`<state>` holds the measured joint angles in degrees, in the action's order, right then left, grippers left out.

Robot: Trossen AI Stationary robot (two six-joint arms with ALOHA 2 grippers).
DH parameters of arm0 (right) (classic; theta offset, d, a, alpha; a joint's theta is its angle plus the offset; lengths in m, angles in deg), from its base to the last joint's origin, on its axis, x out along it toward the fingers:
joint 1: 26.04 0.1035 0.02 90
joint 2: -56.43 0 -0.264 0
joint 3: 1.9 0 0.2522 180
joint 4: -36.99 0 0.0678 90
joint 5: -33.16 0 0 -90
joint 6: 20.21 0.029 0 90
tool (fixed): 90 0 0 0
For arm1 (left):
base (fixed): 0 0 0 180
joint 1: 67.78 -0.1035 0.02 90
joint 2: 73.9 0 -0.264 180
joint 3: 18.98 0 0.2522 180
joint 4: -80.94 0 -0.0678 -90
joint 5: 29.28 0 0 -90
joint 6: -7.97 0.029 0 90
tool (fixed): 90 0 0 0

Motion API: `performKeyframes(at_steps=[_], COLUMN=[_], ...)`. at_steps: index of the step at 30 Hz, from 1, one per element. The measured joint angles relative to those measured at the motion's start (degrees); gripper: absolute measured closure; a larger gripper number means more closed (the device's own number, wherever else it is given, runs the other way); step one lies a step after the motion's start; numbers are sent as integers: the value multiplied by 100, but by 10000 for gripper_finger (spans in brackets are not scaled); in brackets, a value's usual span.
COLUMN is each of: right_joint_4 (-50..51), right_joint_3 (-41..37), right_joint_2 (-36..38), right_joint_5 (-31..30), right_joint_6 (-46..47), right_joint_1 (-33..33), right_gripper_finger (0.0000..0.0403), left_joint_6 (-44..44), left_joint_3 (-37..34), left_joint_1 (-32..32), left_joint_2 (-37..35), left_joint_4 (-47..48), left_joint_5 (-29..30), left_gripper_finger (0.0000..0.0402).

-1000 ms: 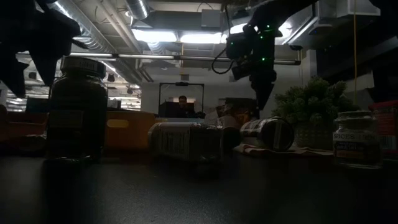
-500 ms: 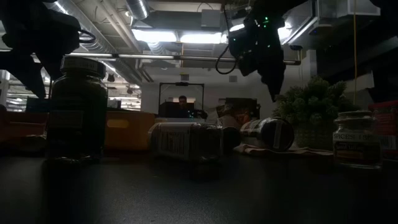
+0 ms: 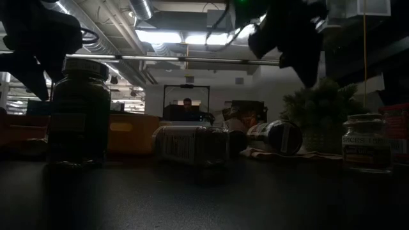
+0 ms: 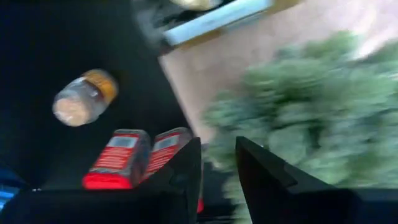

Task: Sort spices by type
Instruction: Put the brown seasoning bottle into the orange bin

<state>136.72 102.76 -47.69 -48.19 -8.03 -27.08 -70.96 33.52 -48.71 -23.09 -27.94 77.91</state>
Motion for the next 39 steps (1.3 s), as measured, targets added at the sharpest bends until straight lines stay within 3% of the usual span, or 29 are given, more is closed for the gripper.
performKeyframes(at_steps=[11, 18, 23, 27, 39], right_joint_4=[-93, -278, -423, -870, -2031], right_joint_3=[0, 2, 1, -152, -1100], right_joint_2=[0, 0, 0, 7, 9], right_joint_5=[9, 2, 8, 2, -387], right_joint_6=[793, 1616, 1615, 1504, 687], right_joint_1=[1532, 1805, 1964, 2210, 2664], right_gripper_finger=[299, 224, 156, 125, 120], left_joint_6=[561, 662, 789, 855, 931], left_joint_3=[0, 0, 0, 0, 0], left_joint_1=[0, 0, 0, 1, 0], left_joint_2=[0, 0, 0, 0, 2], left_joint_4=[2, 2, 2, 2, 2], left_joint_5=[4, 19, 21, 28, 148], left_gripper_finger=[139, 139, 139, 139, 139])
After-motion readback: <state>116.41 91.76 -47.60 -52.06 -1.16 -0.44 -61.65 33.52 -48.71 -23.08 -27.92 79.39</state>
